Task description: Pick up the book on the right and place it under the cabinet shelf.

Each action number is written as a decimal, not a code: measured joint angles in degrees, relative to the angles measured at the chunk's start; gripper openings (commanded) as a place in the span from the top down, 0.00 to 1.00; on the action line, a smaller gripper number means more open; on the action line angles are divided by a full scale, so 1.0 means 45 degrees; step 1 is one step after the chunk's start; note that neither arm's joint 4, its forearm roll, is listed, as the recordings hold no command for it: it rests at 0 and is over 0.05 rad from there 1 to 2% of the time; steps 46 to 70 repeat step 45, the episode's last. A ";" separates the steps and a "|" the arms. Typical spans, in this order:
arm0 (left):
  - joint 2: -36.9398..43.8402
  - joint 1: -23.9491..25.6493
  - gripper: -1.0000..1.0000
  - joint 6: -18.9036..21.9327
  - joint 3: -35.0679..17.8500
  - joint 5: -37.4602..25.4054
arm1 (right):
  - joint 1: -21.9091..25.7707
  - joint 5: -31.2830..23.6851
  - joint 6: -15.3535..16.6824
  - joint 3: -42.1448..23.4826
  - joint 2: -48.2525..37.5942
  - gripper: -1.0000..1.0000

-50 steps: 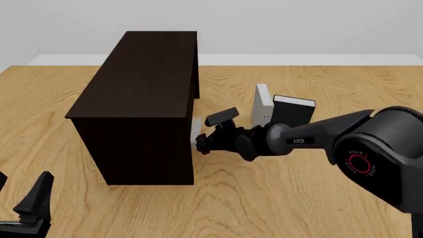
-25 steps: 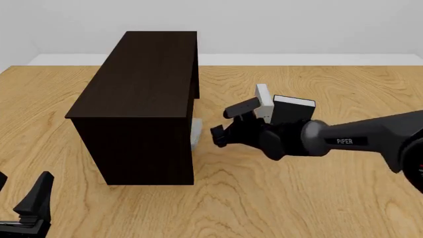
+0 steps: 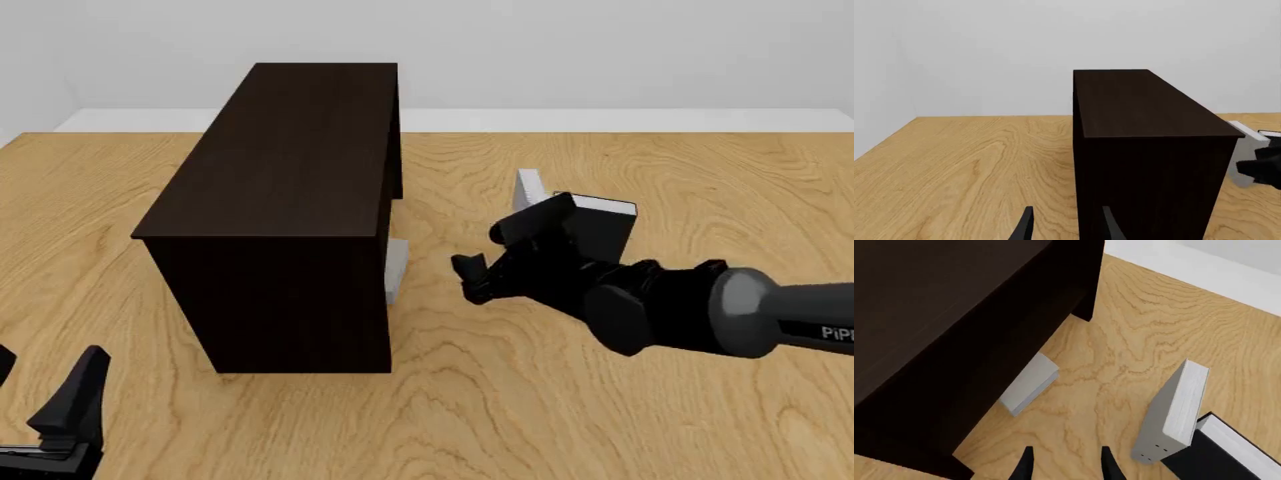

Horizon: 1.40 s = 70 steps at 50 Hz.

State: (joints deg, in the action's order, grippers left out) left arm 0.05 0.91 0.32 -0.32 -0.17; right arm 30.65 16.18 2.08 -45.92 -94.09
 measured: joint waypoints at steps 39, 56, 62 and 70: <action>0.0001 0.0041 0.00 -0.0004 0.0012 -0.0007 | -0.1467 0.0611 0.0614 0.2608 0.3006 0.00; 0.0001 0.0040 0.00 -0.0003 0.0019 -0.0002 | -0.2005 0.1636 0.0598 0.3252 0.2849 0.00; 0.0001 0.0040 0.00 -0.0003 0.0019 -0.0002 | -0.2005 0.1636 0.0598 0.3252 0.2849 0.00; 0.0001 0.0040 0.00 -0.0003 0.0019 -0.0002 | -0.2005 0.1636 0.0598 0.3252 0.2849 0.00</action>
